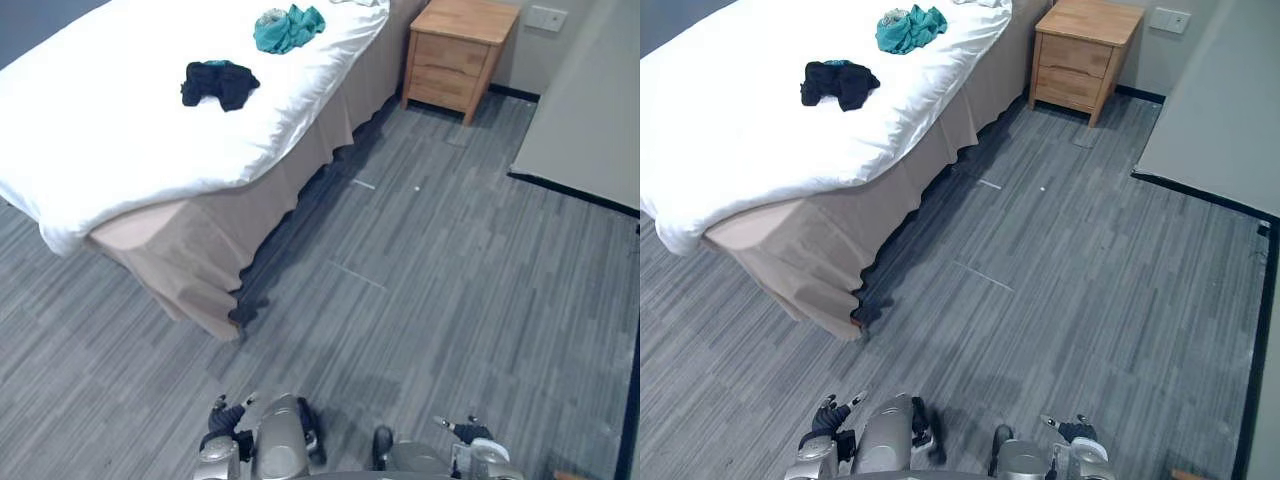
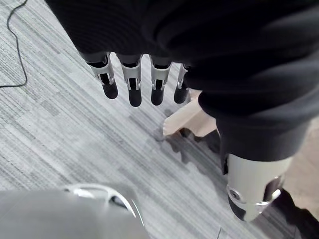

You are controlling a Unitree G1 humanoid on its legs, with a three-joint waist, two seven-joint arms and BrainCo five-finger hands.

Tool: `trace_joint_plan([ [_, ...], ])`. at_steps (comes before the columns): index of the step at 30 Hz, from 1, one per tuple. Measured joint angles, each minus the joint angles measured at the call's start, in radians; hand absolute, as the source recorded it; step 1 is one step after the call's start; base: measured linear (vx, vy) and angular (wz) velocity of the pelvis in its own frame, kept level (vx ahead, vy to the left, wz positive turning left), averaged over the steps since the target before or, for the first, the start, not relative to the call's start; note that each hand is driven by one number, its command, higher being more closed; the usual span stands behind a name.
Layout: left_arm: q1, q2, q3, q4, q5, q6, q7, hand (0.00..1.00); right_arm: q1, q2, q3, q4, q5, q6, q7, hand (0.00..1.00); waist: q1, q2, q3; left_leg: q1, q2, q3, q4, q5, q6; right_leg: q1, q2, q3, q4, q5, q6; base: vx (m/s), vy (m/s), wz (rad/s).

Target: Tidy the bed and pick cloth on bed and put in laundry

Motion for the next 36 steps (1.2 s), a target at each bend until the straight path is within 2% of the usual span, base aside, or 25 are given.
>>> trace_joint_plan([
  [1,0.01,-0.002,-0.002,0.012,0.001,0.002,0.0,0.0,0.007,-0.003,0.0,-0.002,-0.007,0.0,0.0,0.0,0.002,0.008,-0.006,0.011,-0.01,0.058,-0.044,0.032,0.043,0.023,0.007,-0.01,0.001,-0.015,0.021,0.7,0.221,0.52],
  [2,0.014,0.003,0.007,0.036,0.003,0.012,-0.003,0.0,0.022,0.003,0.001,0.001,-0.014,0.001,0.0,0.0,0.013,-0.013,-0.016,0.038,-0.047,0.07,-0.056,0.083,0.236,0.065,-0.007,-0.028,0.005,-0.035,0.04,0.69,0.207,0.74],
  [3,0.022,0.019,0.002,0.043,0.003,0.014,-0.002,0.0,0.032,0.015,0.013,0.002,-0.021,0.002,0.002,0.0,0.022,-0.054,-0.043,0.043,-0.103,0.032,-0.071,0.043,0.25,0.06,-0.041,-0.058,0.037,-0.02,0.048,0.69,0.199,0.89],
  [4,0.03,0.023,0.005,0.043,0.004,0.013,-0.002,0.0,0.034,0.022,0.015,0.001,-0.026,0.001,0.005,0.0,0.021,-0.07,-0.05,0.048,-0.124,0.01,-0.06,0.028,0.257,0.059,-0.054,-0.065,0.075,-0.012,0.057,0.81,0.242,1.14],
  [5,0.043,0.028,0.006,0.043,0.007,0.013,-0.002,0.0,0.034,0.027,0.013,0.016,-0.036,0.001,0.017,0.0,0.026,-0.09,-0.062,0.07,-0.147,-0.04,-0.031,-0.016,0.248,0.028,-0.082,-0.066,0.232,-0.002,0.099,0.8,0.248,1.26],
  [6,0.049,0.03,0.005,0.05,0.009,0.015,-0.002,0.0,0.035,0.027,0.014,0.025,-0.049,-0.001,0.022,0.0,0.026,-0.09,-0.065,0.106,-0.154,-0.103,0.004,-0.063,0.221,-0.022,-0.096,-0.051,0.443,0.015,0.173,0.79,0.237,1.32],
  [7,0.05,0.03,0.004,0.052,0.013,0.019,-0.003,0.0,0.035,0.027,0.016,0.027,-0.056,-0.001,0.023,0.0,0.023,-0.088,-0.064,0.125,-0.157,-0.143,0.017,-0.08,0.209,-0.064,-0.099,-0.043,0.583,0.023,0.201,0.63,0.156,1.42],
  [8,0.05,0.032,-0.001,0.057,0.025,0.027,-0.004,0.0,0.036,0.025,0.032,0.02,-0.061,-0.004,0.023,0.0,0.017,-0.084,-0.064,0.177,-0.163,-0.207,0.016,-0.103,0.198,-0.163,-0.105,-0.022,0.825,0.015,0.212,0.59,0.111,1.47],
  [9,0.05,0.034,-0.008,0.059,0.035,0.033,-0.004,0.0,0.038,0.023,0.038,0.008,-0.062,-0.008,0.026,0.0,0.017,-0.079,-0.064,0.233,-0.167,-0.261,-0.005,-0.109,0.184,-0.249,-0.121,-0.031,0.951,-0.011,0.211,0.56,0.088,1.44],
  [10,0.05,0.036,-0.015,0.06,0.04,0.035,-0.005,0.0,0.04,0.019,0.048,0.001,-0.061,-0.009,0.025,0.0,0.015,-0.075,-0.065,0.259,-0.171,-0.29,-0.019,-0.108,0.176,-0.286,-0.14,-0.05,0.972,-0.029,0.197,0.51,0.021,1.49],
  [11,0.048,0.048,-0.054,0.06,0.04,0.038,-0.007,0.0,0.046,0.013,0.051,0.0,-0.061,-0.018,0.022,0.0,0.01,-0.066,-0.064,0.302,-0.178,-0.355,-0.044,-0.103,0.161,-0.343,-0.174,-0.078,0.956,-0.062,0.156,0.47,-0.055,1.55],
  [12,0.042,0.053,-0.083,0.058,0.04,0.04,-0.014,0.0,0.046,0.005,0.051,-0.002,-0.06,-0.021,0.022,0.0,-0.004,-0.068,-0.066,0.332,-0.178,-0.416,-0.056,-0.102,0.148,-0.375,-0.187,-0.077,0.891,-0.088,0.138,0.45,-0.092,1.93],
  [13,0.037,0.057,-0.095,0.058,0.041,0.04,-0.02,0.0,0.051,0.001,0.048,-0.001,-0.056,-0.02,0.022,0.0,-0.016,-0.055,-0.066,0.347,-0.177,-0.475,-0.061,-0.103,0.132,-0.399,-0.19,-0.058,0.795,-0.096,0.127,0.43,-0.15,1.85],
  [15,0.028,0.064,-0.124,0.058,0.041,0.04,-0.021,0.0,0.066,0.008,0.019,0.0,-0.038,-0.018,0.021,0.0,-0.023,-0.058,-0.074,0.367,-0.172,-0.569,-0.077,-0.115,0.091,-0.43,-0.19,0.065,0.488,-0.069,0.151,0.4,-0.246,1.94],
  [16,0.022,0.068,-0.128,0.058,0.041,0.041,-0.021,0.0,0.073,0.023,-0.019,0.001,-0.013,-0.017,0.019,0.0,-0.023,-0.066,-0.08,0.382,-0.171,-0.612,-0.085,-0.121,0.069,-0.434,-0.198,0.132,0.33,-0.013,0.152,0.33,-0.29,1.59],
  [17,0.026,0.069,-0.128,0.059,0.041,0.041,-0.021,0.0,0.076,0.026,-0.03,0.002,-0.001,-0.016,0.02,0.0,-0.023,-0.069,-0.082,0.389,-0.168,-0.627,-0.085,-0.126,0.059,-0.434,-0.198,0.158,0.276,0.023,0.154,0.35,-0.353,1.24],
  [18,0.039,0.074,-0.127,0.059,0.041,0.042,-0.021,0.0,0.083,0.036,-0.049,0.002,0.027,-0.014,0.02,0.0,-0.021,-0.081,-0.089,0.402,-0.165,-0.649,-0.079,-0.14,0.03,-0.433,-0.196,0.186,0.202,0.119,0.148,0.28,-0.313,0.75],
  [20,0.042,0.093,-0.121,0.067,0.041,0.043,-0.021,0.0,0.098,0.057,-0.07,0.014,0.058,-0.014,0.024,0.0,-0.019,-0.11,-0.105,0.426,-0.162,-0.655,-0.077,-0.164,-0.012,-0.43,-0.197,0.195,0.185,0.248,0.129,0.35,-0.447,0.63],
  [21,0.047,0.059,-0.112,0.064,0.04,0.038,-0.022,0.0,0.105,0.029,-0.097,0.02,0.07,-0.013,0.02,0.0,-0.022,-0.062,-0.124,0.411,-0.099,-0.635,-0.083,-0.149,-0.063,-0.421,-0.15,0.154,0.156,0.267,0.1,0.28,-0.369,0.37],
  [22,0.047,0.054,-0.11,0.063,0.04,0.036,-0.022,0.0,0.106,0.026,-0.102,0.02,0.072,-0.013,0.019,0.0,-0.024,-0.057,-0.126,0.408,-0.091,-0.631,-0.083,-0.148,-0.07,-0.411,-0.146,0.145,0.138,0.263,0.099,0.24,-0.284,0.31],
  [23,0.04,0.031,-0.103,0.056,0.038,0.035,-0.021,0.0,0.105,0.01,-0.112,0.02,0.078,-0.014,0.018,0.0,-0.036,-0.018,-0.125,0.399,-0.054,-0.622,-0.093,-0.15,-0.075,-0.389,-0.113,0.11,0.093,0.268,0.084,0.16,-0.209,0.43],
  [25,0.021,0.019,-0.081,0.019,0.037,0.033,-0.021,0.0,0.106,0.004,-0.128,0.022,0.086,-0.012,0.018,0.0,-0.049,-0.007,-0.126,0.398,-0.026,-0.627,-0.12,-0.119,-0.124,-0.384,-0.088,0.08,0.075,0.266,0.061,0.18,-0.263,0.41],
  [29,0.027,0.043,-0.037,-0.263,0.028,0.024,0.02,0.0,0.11,0.02,-0.127,0.017,0.1,-0.018,0.012,0.0,-0.059,-0.013,-0.121,0.375,0.006,-0.624,-0.131,-0.086,-0.131,-0.365,-0.052,0.037,0.035,0.273,0.027,0.02,-0.147,0.22],
  [32,0.035,0.109,0.061,-0.493,-0.004,-0.02,0.094,0.0,0.128,0.027,-0.126,-0.001,0.109,-0.033,-0.005,0.0,-0.055,-0.01,-0.121,0.351,0.013,-0.627,-0.133,-0.087,-0.131,-0.364,-0.039,0.032,-0.014,0.3,0.015,-0.06,-0.055,0.08],
  [36,0.022,0.204,0.195,-0.674,-0.062,-0.063,0.177,0.0,0.183,0.029,-0.128,-0.03,0.11,-0.038,-0.01,0.0,-0.048,0.013,-0.121,0.342,0.011,-0.617,-0.146,-0.087,-0.13,-0.339,-0.035,0.027,-0.095,0.352,0.012,-0.05,-0.016,0.01],
])
